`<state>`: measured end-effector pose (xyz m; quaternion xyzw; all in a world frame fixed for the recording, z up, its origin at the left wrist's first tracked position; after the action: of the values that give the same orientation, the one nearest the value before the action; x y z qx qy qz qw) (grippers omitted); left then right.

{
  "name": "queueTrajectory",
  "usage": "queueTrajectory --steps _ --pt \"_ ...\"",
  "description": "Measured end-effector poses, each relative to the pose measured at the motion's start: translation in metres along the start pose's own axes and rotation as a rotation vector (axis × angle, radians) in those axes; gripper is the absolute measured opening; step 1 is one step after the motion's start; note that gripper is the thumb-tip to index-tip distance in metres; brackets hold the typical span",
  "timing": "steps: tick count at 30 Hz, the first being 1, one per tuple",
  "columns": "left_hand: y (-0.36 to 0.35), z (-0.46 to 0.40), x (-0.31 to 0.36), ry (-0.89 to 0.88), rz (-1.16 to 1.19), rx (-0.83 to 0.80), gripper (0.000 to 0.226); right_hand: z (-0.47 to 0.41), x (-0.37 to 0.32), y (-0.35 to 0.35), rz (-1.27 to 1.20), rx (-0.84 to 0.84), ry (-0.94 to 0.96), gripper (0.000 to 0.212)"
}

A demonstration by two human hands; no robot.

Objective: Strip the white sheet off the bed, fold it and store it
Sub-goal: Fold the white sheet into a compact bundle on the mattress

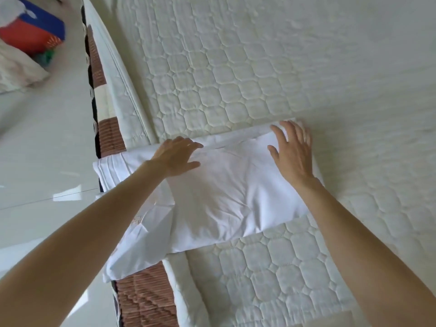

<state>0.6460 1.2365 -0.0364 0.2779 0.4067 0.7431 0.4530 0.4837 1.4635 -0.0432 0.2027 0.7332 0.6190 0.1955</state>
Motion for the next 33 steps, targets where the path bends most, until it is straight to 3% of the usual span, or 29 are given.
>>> queueTrajectory --steps 3,7,9,12,15,19,21,23,27,29,33 --pt "-0.006 -0.009 0.02 0.002 0.229 0.088 0.061 0.039 0.037 -0.002 -0.185 0.042 -0.326 0.054" --pt "-0.048 -0.036 0.05 0.12 0.271 0.004 0.08 0.078 0.076 -0.038 -0.373 -0.288 -0.624 0.062" --pt "-0.062 -0.053 0.057 0.193 0.219 0.024 0.083 0.086 0.086 -0.051 -0.488 -0.33 -0.692 0.062" --pt "-0.067 -0.069 0.063 0.276 0.195 0.104 0.073 0.084 0.096 -0.062 -0.569 -0.357 -0.733 0.053" --pt "-0.063 -0.067 0.063 0.27 0.18 0.166 0.047 0.074 0.089 -0.06 -0.583 -0.332 -0.646 0.049" --pt "-0.034 -0.046 0.08 -0.03 0.186 0.619 0.024 0.079 0.082 -0.039 -0.327 -0.194 -0.515 0.038" --pt "-0.018 -0.053 0.08 -0.083 0.154 0.742 0.017 0.081 0.086 -0.027 -0.271 -0.082 -0.547 0.036" --pt "-0.016 -0.073 0.073 -0.001 0.102 0.704 0.021 0.076 0.091 -0.03 -0.3 -0.071 -0.59 0.039" --pt "-0.048 -0.103 0.059 0.238 0.075 0.359 0.029 0.065 0.102 -0.051 -0.437 -0.198 -0.594 0.046" --pt "-0.052 -0.1 0.062 0.211 0.115 0.381 0.035 0.076 0.109 -0.054 -0.536 -0.186 -0.621 0.041" --pt "-0.046 -0.058 0.095 -0.03 0.197 0.537 0.055 0.11 0.107 -0.053 -0.707 -0.137 -0.67 0.035"
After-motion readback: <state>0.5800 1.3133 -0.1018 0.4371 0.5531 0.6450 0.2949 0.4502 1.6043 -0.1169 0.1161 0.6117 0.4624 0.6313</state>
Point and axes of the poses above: each hand's wrist, its own z-axis away from the middle knuckle, its own y-axis out of the back of the hand, x = y × z, the point moved 4 cm from there along -z, towards the middle knuckle, and after that the axes turned 10 degrees about y, right-handed, at the moved point
